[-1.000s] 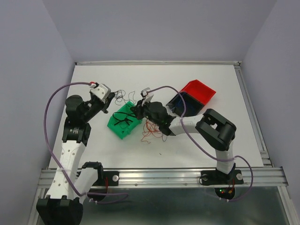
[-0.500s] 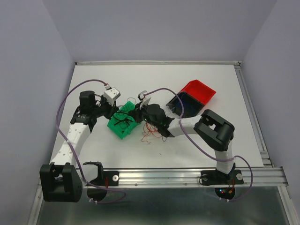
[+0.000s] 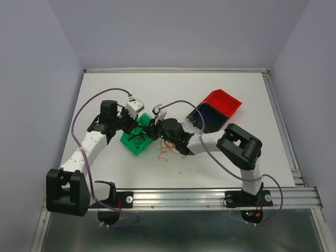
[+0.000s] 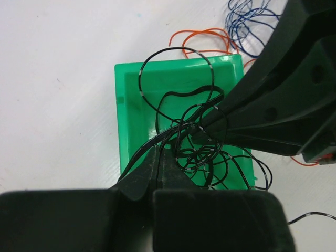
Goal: Untangle the cables
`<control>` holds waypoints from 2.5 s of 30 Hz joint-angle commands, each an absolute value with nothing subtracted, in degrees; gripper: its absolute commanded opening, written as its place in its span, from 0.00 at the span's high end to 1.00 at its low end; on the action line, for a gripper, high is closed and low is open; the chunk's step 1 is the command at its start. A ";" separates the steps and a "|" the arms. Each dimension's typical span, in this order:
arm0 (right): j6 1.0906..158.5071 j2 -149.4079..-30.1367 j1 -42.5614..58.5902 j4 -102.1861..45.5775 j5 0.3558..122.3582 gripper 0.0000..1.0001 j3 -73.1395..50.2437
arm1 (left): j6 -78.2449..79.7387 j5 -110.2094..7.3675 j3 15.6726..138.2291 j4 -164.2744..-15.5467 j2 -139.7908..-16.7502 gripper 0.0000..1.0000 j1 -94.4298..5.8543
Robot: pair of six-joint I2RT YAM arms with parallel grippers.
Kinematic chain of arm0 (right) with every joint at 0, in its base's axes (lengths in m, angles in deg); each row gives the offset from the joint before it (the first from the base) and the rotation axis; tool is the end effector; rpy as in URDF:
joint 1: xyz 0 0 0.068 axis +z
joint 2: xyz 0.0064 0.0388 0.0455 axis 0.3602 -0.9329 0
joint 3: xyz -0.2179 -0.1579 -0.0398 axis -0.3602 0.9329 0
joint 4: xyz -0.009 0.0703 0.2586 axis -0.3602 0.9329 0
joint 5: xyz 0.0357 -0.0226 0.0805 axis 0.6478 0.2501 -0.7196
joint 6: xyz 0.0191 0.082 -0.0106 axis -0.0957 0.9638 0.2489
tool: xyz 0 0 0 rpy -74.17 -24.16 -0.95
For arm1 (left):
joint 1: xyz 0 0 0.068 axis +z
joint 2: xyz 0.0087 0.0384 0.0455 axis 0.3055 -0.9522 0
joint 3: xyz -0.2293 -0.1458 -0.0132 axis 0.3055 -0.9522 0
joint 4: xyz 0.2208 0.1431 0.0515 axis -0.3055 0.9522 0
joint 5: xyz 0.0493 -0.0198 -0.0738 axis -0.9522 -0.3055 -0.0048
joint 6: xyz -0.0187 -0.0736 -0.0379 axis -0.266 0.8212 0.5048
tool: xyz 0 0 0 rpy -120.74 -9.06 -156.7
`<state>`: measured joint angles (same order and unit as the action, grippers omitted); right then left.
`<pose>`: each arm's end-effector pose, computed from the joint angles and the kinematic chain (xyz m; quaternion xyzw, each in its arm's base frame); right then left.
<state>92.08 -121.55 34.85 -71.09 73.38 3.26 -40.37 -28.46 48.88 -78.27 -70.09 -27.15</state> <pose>0.2684 0.3871 0.1693 -0.2182 0.7326 0.3692 0.5286 0.2794 -0.0852 0.2380 0.4031 0.7538 -0.1515 0.4962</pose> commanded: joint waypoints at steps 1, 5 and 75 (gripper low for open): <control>92.32 -120.75 35.31 -71.18 75.77 0.93 2.05 | -40.28 -33.40 52.24 -78.14 -72.73 1.00 -28.16; 92.58 -120.84 35.40 -71.00 76.47 0.93 2.14 | -40.36 -37.53 53.29 -77.96 -76.77 1.00 -29.65; 97.68 -105.04 36.54 -59.75 82.09 0.54 7.22 | -41.42 -30.94 54.35 -79.81 -81.00 1.00 -29.74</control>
<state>95.53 -111.80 35.99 -60.95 77.47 4.13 -41.20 -29.81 55.61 -77.76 -84.36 -29.30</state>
